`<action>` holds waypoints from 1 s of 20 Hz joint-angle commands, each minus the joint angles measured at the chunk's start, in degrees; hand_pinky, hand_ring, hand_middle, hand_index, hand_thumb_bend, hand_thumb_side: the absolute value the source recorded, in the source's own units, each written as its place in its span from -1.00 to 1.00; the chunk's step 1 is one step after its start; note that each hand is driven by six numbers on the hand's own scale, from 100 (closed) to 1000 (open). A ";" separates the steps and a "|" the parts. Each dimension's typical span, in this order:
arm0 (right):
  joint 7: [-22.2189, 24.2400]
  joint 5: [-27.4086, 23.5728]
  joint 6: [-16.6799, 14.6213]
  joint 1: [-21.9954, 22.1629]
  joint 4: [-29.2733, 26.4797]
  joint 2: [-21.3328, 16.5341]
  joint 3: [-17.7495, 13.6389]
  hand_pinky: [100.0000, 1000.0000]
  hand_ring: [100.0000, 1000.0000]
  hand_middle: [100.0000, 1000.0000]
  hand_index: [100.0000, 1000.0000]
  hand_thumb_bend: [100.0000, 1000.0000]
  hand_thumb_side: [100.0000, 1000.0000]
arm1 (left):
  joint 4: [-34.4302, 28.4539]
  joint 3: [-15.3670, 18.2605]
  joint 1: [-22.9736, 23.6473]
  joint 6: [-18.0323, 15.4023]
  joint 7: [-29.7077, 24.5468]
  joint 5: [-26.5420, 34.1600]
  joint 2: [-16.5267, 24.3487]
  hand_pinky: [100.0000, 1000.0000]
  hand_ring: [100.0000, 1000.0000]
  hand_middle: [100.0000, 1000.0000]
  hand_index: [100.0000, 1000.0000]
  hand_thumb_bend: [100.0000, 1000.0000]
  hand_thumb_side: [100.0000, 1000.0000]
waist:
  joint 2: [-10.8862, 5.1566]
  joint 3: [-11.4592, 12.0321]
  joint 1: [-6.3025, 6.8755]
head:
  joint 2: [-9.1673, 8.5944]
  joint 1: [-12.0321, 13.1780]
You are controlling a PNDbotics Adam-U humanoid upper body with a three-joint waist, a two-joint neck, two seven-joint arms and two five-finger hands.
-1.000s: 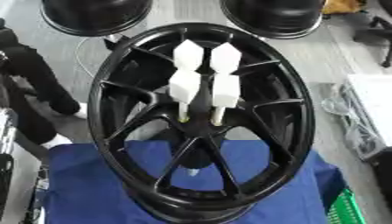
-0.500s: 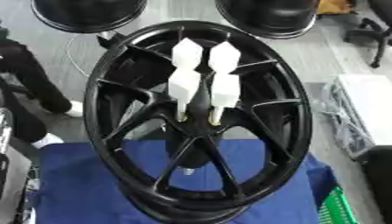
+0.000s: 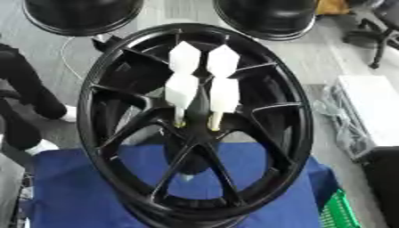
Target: Pull the pin out of the wheel hub.
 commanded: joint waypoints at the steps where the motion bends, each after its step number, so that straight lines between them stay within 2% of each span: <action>1: 2.91 0.81 1.69 -1.29 -0.60 1.26 1.05 0.60 0.58 0.69 0.80 -0.96 0.30 | -0.67 0.85 -0.46 -0.17 0.39 0.03 1.40 0.10 0.45 0.35 0.45 -0.61 0.63 | -1.03 -0.10 0.44 | -0.80 0.74; 8: 9.54 -4.65 8.24 -2.46 -0.60 2.90 1.03 0.55 0.58 0.72 0.85 -0.97 0.40 | -0.71 1.18 -0.60 -0.27 0.81 0.17 1.26 0.11 0.45 0.35 0.45 -0.60 0.62 | -1.19 0.05 0.50 | -1.18 1.65; 16: 17.03 -4.39 15.75 -3.45 -0.60 5.06 -0.71 0.56 0.59 0.74 0.85 -0.96 0.38 | -0.96 1.71 -0.65 -0.48 1.27 0.36 1.14 0.10 0.44 0.35 0.44 -0.59 0.61 | -1.21 0.04 0.82 | -0.56 1.89; 20: 18.29 -3.89 17.54 -2.56 -0.60 5.49 -1.31 0.55 0.58 0.73 0.85 -0.95 0.36 | -1.10 1.68 -0.72 -0.46 1.29 0.43 1.11 0.10 0.44 0.34 0.44 -0.59 0.61 | -1.07 0.18 0.94 | -0.06 1.96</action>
